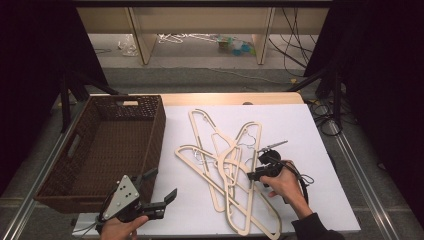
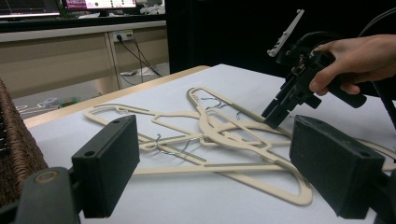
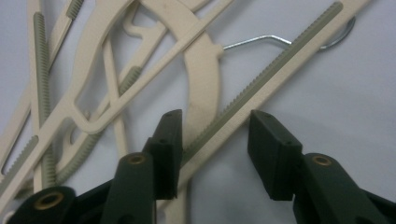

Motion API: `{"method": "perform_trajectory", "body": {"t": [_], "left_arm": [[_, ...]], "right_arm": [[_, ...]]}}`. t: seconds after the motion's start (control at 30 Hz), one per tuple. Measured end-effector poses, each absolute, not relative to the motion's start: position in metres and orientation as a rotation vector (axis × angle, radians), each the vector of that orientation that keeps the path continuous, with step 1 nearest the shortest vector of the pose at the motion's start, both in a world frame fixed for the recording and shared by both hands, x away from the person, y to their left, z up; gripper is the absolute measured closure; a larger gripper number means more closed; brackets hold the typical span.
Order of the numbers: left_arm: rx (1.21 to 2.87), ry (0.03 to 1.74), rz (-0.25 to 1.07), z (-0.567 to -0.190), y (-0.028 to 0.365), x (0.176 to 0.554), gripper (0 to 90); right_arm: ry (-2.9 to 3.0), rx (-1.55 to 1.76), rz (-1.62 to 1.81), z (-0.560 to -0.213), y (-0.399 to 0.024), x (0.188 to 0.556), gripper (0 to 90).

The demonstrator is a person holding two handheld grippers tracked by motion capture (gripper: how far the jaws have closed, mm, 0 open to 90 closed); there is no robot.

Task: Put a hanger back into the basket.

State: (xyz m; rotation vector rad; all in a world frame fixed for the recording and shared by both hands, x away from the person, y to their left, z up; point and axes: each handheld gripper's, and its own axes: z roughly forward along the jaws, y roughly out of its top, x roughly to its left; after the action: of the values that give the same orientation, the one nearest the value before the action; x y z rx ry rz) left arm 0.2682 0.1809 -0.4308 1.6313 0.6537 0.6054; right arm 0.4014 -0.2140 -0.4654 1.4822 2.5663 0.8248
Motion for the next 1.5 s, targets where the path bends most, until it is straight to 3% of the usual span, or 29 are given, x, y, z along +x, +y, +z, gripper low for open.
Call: {"method": "perform_trajectory", "body": {"t": [0.03,0.4,0.67,0.93,1.1,1.5], "left_arm": [[1.633,0.654,0.606,-0.431,0.181,0.268,15.9],[1.642,0.649,0.607,-0.431,0.181,0.268,15.9],[1.641,0.652,0.605,-0.432,0.180,0.268,15.9],[1.637,0.661,0.605,-0.432,0.181,0.268,16.0],[1.641,0.659,0.603,-0.432,0.181,0.268,16.1],[1.632,0.654,0.593,-0.432,0.180,0.269,16.1]], "right_arm": [[2.568,1.479,0.827,-0.464,-0.222,0.401,61.7],[2.586,1.468,0.689,-0.458,-0.232,0.399,69.1],[2.576,1.448,0.643,-0.462,-0.230,0.395,61.9],[2.599,1.431,0.637,-0.462,-0.231,0.396,65.5],[2.643,1.439,0.688,-0.462,-0.235,0.395,74.6],[2.688,1.270,0.594,-0.452,-0.240,0.395,78.4]]}}
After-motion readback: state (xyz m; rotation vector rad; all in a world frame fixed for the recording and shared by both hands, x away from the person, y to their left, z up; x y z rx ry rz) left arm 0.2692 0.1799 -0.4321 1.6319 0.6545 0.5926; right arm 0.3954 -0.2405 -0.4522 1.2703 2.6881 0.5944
